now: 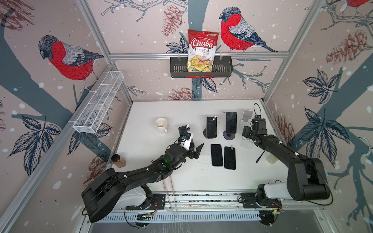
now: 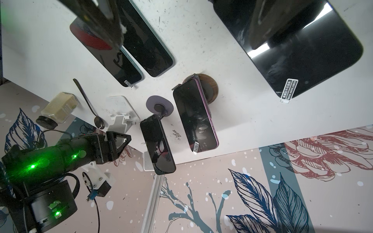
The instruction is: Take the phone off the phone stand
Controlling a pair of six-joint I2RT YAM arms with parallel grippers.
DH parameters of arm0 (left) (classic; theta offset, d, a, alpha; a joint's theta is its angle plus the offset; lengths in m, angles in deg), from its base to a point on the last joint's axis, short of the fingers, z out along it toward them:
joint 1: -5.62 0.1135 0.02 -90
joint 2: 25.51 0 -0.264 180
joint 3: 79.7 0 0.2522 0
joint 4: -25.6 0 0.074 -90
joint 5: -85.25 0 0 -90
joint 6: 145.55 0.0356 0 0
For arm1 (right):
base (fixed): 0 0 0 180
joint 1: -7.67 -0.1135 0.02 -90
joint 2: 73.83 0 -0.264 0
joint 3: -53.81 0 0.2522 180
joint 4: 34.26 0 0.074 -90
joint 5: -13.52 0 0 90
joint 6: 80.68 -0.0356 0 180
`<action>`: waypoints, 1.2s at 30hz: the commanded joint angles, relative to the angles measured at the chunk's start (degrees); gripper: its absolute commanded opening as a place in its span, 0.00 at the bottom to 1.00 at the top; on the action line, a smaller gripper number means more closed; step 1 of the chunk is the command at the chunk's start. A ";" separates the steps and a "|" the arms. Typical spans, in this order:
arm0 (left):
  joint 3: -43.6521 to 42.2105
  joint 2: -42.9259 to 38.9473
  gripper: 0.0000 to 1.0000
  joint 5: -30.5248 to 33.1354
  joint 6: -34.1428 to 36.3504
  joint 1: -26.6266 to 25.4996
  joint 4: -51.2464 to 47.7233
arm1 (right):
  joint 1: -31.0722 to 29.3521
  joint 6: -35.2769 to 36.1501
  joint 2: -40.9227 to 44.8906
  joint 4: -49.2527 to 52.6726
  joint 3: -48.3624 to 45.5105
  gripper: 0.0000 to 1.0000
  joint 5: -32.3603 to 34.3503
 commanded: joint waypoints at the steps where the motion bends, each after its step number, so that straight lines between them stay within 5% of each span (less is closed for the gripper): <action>1: 0.09 -0.39 0.96 0.81 -0.41 0.05 -0.20 | 0.02 -0.87 0.05 -0.72 -0.14 0.80 0.60; 18: 0.83 -0.70 0.96 3.74 -2.37 0.06 -2.36 | -0.11 -2.56 9.27 3.33 2.28 0.99 1.66; 36: 3.50 -1.28 0.96 8.28 -6.41 0.06 -8.15 | -16.67 -0.30 16.21 6.74 9.16 0.99 10.73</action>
